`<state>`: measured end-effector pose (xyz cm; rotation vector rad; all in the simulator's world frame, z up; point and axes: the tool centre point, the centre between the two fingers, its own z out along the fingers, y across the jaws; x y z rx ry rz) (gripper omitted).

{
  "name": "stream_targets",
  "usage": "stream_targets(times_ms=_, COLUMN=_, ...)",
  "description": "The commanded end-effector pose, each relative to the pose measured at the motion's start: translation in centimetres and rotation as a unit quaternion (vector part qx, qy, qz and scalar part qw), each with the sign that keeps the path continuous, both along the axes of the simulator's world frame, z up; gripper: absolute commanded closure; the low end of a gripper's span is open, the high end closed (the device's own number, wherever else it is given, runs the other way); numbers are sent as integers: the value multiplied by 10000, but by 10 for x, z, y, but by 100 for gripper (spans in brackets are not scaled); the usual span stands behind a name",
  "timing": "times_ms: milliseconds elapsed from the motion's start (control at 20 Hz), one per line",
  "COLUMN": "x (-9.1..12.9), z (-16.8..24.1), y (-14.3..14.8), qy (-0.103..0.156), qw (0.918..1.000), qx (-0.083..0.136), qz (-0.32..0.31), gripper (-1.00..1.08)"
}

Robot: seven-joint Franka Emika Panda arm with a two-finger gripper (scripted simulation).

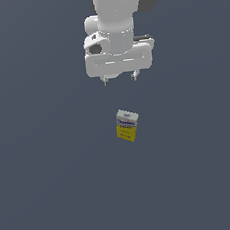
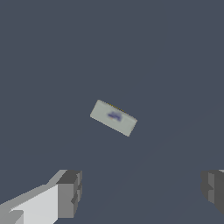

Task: Pick up the object and move it to a goal position.

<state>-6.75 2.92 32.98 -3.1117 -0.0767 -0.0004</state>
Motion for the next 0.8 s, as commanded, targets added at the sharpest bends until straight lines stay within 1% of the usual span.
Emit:
stream_targets(times_ms=0, x=0, z=1, y=3, qy=9, qw=10000, qx=28, qz=-35, gripper=-92)
stream_targets(times_ms=350, x=1, z=-2, y=2, qy=3, qw=10000, qx=15, qz=71, gripper=-92)
stream_targets(times_ms=750, x=6, z=-14, y=4, qy=-11, qw=9982, qx=-10, qz=605, gripper=-92)
